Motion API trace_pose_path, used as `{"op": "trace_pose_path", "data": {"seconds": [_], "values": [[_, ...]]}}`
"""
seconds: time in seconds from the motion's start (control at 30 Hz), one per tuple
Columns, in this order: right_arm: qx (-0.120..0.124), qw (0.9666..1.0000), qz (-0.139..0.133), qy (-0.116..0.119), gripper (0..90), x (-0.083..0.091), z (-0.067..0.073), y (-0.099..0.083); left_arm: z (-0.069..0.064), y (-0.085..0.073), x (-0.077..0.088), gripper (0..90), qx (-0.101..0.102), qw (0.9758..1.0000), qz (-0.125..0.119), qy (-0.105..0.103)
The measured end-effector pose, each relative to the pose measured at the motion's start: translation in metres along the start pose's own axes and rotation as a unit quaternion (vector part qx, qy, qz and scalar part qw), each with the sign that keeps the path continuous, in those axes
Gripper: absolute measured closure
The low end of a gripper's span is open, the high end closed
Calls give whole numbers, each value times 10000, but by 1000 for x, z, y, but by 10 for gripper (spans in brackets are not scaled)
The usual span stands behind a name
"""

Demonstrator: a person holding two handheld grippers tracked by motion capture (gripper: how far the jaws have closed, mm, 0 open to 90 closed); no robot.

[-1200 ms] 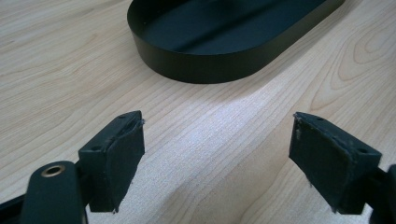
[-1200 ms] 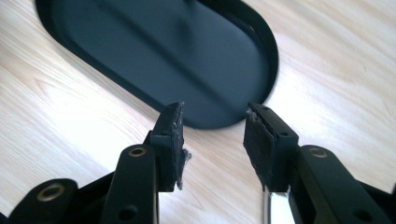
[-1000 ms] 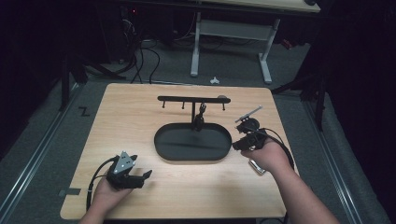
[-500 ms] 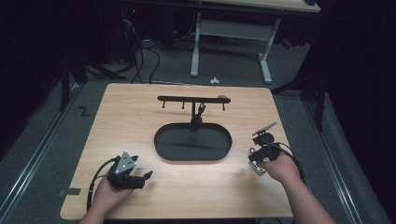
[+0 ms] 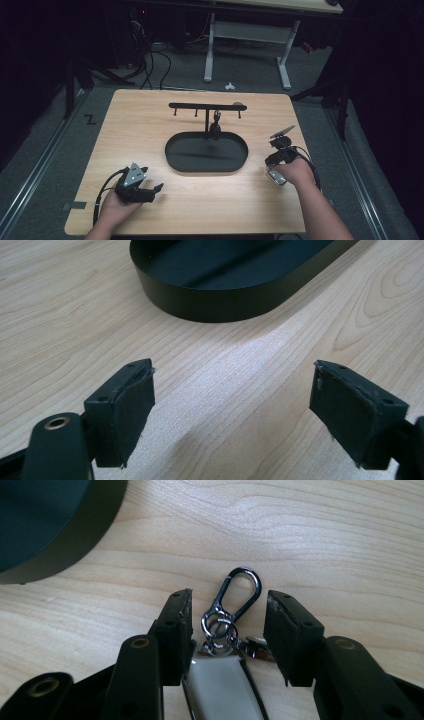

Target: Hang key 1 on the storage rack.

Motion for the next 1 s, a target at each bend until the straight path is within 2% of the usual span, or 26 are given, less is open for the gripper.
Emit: {"op": "trace_pose_path", "data": {"seconds": [0.23, 0.5, 0.73, 0.83, 0.93, 1.0], "values": [[42, 9997, 234, -93, 550, -5, 0, -1, 0, 0, 0, 187, -11, 10000, -10, -4], [141, 9991, 396, 25, 576, -9, 4, -1, -1, 0, -1, 188, -39, 10000, 30, -15], [170, 9987, 472, 17, 587, -11, 4, -2, -1, 0, 0, 192, -21, 10000, 45, -36], [213, 9979, 614, -69, 609, -13, 4, -6, -1, 1, 0, 193, -11, 10000, 44, -41], [211, 9979, 605, -50, 628, -16, 4, -7, -2, 3, 1, 193, 14, 10000, 23, -46], [240, 9978, 622, -31, 681, -15, 6, -8, -2, 4, 2, 192, 25, 10000, 17, -52]]}}
Point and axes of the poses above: each handheld gripper's, and its own axes: x roughly backward along the jaws, y roughly out of its top, z roughly to its left, the point moved 9 cm from there along -x, roughly forward along the jaws, and after that the axes turned 1 degree about z, right-handed, at the moved point
